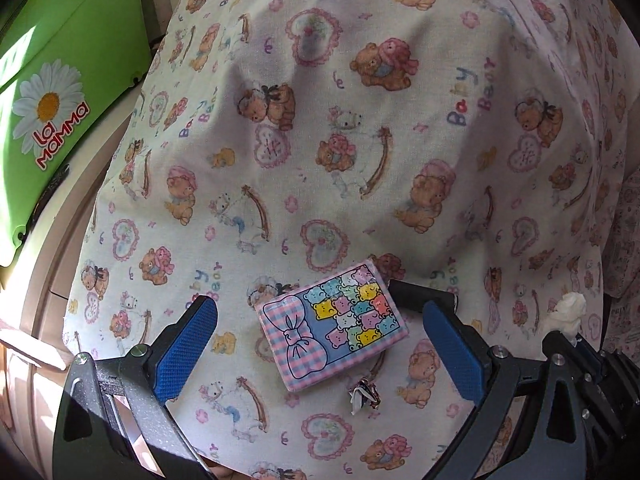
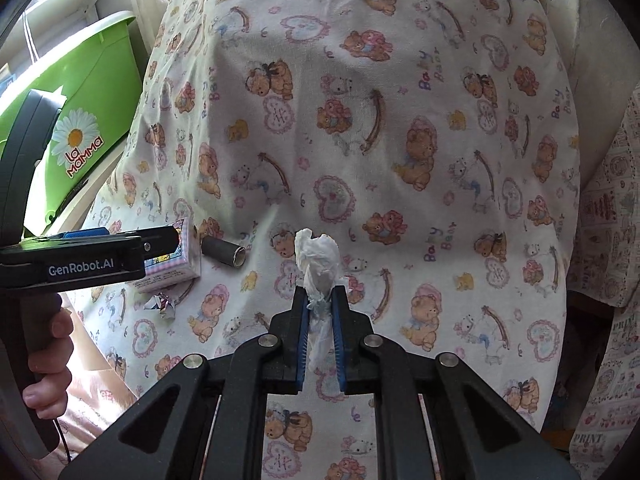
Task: Collect trash
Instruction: 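Grasp the pastel tissue pack with the left tool while the right tool lifts the tissue, then carry the tissue pack in the left tool while the right tool carries the tissue to the basket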
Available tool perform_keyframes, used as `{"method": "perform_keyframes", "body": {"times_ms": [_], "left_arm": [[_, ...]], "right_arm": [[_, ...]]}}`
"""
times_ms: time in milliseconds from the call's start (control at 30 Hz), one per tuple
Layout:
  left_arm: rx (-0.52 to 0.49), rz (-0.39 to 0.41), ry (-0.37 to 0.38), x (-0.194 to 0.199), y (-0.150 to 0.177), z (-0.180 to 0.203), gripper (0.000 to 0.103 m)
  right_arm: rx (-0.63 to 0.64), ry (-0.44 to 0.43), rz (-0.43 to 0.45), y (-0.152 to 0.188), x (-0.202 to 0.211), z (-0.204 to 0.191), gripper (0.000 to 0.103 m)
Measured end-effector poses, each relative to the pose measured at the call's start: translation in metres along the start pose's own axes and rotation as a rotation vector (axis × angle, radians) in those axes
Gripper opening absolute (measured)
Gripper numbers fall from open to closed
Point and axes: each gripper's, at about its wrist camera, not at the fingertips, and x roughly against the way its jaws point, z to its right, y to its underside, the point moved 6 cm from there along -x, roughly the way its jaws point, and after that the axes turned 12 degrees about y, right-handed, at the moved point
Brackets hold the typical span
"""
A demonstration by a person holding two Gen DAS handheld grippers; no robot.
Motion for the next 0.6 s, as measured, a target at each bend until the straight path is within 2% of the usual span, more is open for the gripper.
{"method": "perform_keyframes", "body": {"times_ms": [100,200,400,600], "left_arm": [[-0.009,-0.011,-0.052,-0.012,-0.004,0.004,0.101],[-0.038,-0.006,-0.135,-0.022,-0.005,0.008,0.101],[0.002,-0.056,-0.085,-0.023,0.021,-0.001,0.101],[0.011,-0.045,-0.021,-0.016,0.027,-0.010,0.101]], "right_arm": [[0.007,0.005,0.009,0.001,0.004,0.000,0.012],[0.016,0.011,0.019,0.002,0.008,0.002,0.012],[0.014,0.012,0.033,0.002,0.016,0.007,0.012],[0.036,0.013,0.032,0.005,0.017,0.005,0.012]]}}
